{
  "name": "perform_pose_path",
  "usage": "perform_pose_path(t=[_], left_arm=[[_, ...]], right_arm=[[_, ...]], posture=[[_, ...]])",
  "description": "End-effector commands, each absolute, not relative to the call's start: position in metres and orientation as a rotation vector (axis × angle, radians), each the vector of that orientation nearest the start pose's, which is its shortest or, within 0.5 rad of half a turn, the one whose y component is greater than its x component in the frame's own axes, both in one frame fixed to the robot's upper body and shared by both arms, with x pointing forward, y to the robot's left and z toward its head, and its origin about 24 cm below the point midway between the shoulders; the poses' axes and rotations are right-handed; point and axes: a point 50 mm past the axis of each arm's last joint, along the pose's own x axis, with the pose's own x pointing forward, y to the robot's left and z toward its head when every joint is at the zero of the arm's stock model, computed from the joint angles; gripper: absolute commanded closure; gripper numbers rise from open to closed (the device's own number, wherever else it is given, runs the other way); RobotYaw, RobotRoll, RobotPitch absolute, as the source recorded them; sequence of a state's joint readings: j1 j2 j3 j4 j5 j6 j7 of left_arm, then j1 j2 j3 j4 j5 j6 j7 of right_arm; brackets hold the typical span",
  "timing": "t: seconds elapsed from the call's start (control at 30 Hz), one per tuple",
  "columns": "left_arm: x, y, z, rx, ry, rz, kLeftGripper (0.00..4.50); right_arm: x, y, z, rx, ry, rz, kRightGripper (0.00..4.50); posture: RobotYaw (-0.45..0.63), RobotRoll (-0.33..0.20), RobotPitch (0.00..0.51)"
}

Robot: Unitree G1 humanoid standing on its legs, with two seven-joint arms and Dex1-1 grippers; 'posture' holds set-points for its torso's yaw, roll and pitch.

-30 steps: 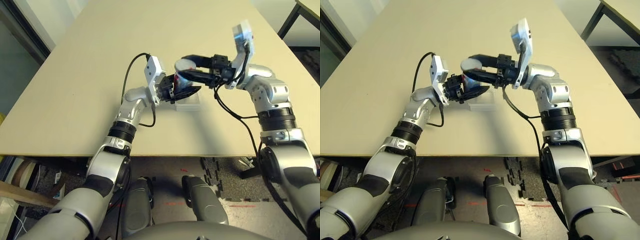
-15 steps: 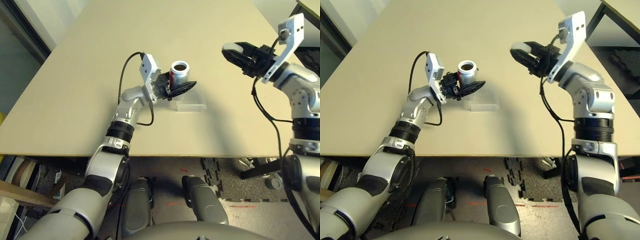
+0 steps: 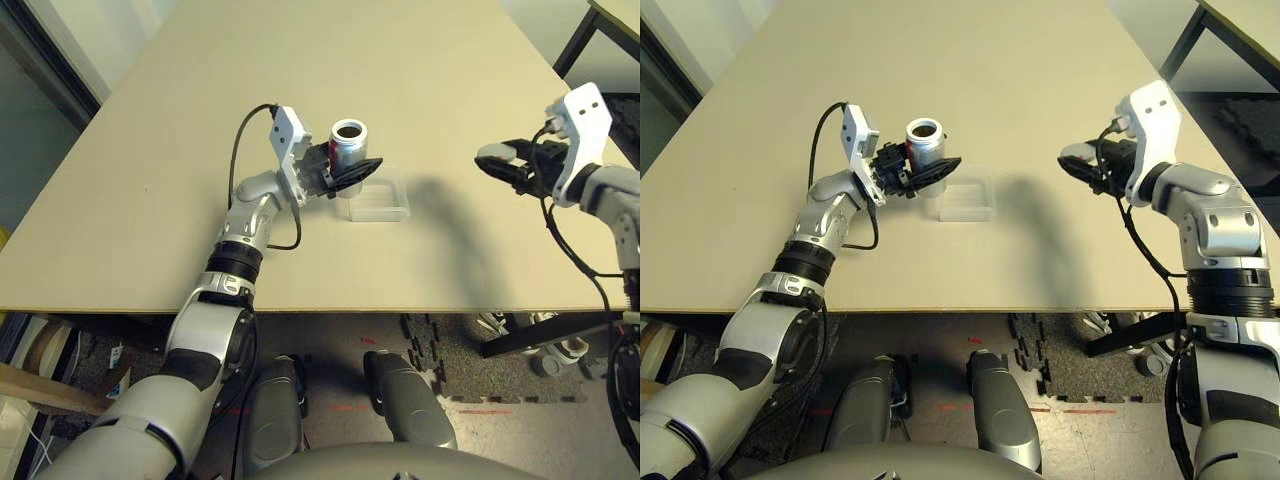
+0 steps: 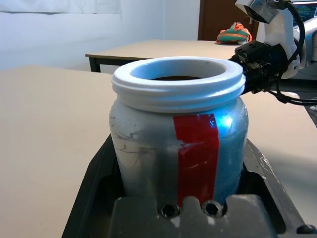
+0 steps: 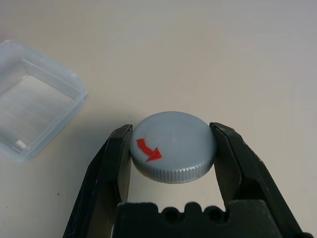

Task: Pour the medicine from the bottle into the box.

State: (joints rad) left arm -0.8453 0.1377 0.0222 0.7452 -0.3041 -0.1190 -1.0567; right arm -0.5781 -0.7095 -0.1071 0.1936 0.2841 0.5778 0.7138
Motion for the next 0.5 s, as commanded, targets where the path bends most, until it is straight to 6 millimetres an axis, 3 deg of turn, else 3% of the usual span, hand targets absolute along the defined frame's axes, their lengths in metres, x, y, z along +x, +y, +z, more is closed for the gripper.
perform_pose_path(t=[0.03, 0.17, 0.37, 0.5], left_arm=[[0.365, 0.094, 0.150, -0.017, -0.250, -1.142, 1.78], [0.365, 0.097, 0.150, -0.011, -0.249, -1.130, 1.78], [0.367, 0.101, 0.151, 0.004, -0.240, -1.105, 1.78], [0.368, 0.104, 0.152, 0.012, -0.241, -1.094, 1.78]], right_arm=[[0.329, -0.257, 0.172, -0.246, 0.227, 0.485, 1.91], [0.334, -0.255, 0.168, -0.162, 0.230, 0.463, 1.91], [0.336, -0.255, 0.167, -0.127, 0.223, 0.443, 0.00], [0.334, -0.254, 0.167, -0.132, 0.214, 0.454, 0.00]], posture=[[-0.30, 0.000, 0.132], [-0.29, 0.000, 0.133], [-0.28, 0.000, 0.132], [-0.28, 0.000, 0.130]])
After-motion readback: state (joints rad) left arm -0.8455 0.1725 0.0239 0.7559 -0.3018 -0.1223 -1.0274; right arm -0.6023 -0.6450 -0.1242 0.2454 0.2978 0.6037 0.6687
